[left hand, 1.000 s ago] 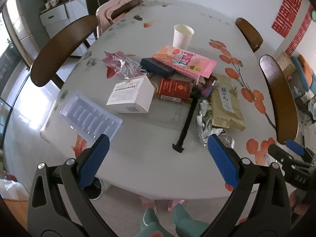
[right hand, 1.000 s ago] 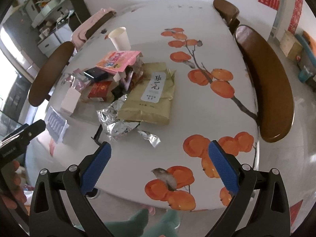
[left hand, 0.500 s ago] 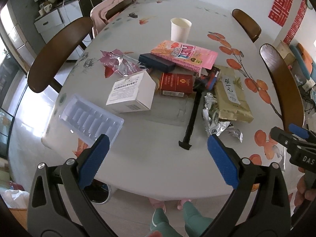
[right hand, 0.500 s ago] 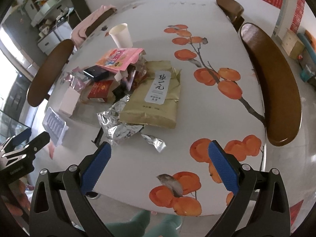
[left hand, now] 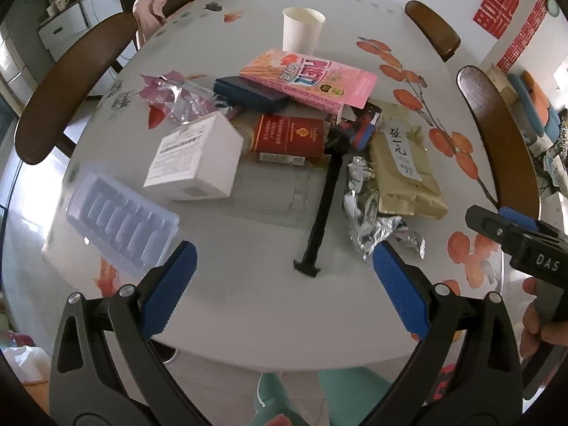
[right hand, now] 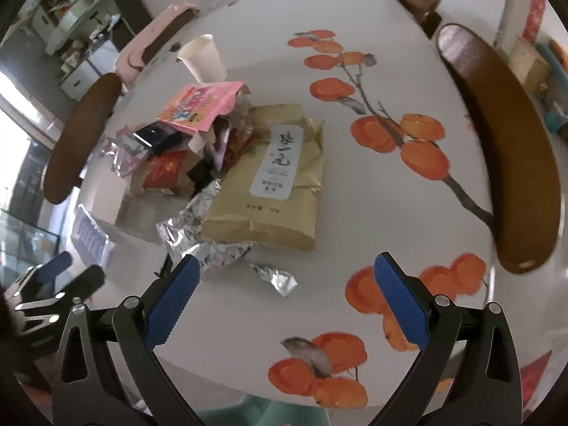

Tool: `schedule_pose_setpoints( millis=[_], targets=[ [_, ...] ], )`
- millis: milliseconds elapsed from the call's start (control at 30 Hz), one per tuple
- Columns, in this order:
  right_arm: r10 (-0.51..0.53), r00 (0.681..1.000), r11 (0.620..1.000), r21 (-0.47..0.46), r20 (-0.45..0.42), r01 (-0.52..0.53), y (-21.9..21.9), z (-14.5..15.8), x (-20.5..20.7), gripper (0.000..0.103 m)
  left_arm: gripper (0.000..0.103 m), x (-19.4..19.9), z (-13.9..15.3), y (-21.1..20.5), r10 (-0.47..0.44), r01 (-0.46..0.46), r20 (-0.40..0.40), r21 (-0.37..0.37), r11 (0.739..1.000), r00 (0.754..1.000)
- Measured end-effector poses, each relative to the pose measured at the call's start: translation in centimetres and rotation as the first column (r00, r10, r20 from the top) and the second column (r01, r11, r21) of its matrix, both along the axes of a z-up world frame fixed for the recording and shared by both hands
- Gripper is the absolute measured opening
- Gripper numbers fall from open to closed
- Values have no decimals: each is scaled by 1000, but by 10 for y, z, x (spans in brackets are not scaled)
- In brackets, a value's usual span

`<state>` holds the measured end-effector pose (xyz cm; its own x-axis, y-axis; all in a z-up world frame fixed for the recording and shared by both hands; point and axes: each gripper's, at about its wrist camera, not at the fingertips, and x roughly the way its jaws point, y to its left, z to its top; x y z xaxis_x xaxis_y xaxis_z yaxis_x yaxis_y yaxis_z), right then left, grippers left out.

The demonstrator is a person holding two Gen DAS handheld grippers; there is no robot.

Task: Collect trash
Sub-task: 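Move both grippers toward the gold tea bag and foil on the table, then grasp the crumpled foil with the left gripper while the right gripper grasps the gold tea bag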

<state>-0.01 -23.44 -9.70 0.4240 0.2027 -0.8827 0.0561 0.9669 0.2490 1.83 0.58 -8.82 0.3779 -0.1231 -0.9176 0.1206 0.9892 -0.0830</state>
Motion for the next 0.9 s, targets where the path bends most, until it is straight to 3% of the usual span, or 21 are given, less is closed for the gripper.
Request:
schedule_pose_setpoints(
  millis=[600, 700, 833, 900],
  targets=[
    [118, 988, 991, 75, -96, -111, -11, -44, 60, 96, 97, 30, -47, -32, 52, -49, -136, 26, 998, 989],
    [126, 984, 988, 101, -123, -114, -8, -53, 66, 96, 96, 31, -53, -37, 35, -36, -144, -8, 999, 989],
    [126, 979, 985, 138, -161, -105, -6, -65, 73, 94, 92, 32, -58, -43, -16, -1, -136, -124, 992, 991],
    [126, 974, 979, 181, -188, -91, -6, -73, 76, 79, 91, 32, -58, -47, -12, -2, -112, -122, 993, 994]
  ],
)
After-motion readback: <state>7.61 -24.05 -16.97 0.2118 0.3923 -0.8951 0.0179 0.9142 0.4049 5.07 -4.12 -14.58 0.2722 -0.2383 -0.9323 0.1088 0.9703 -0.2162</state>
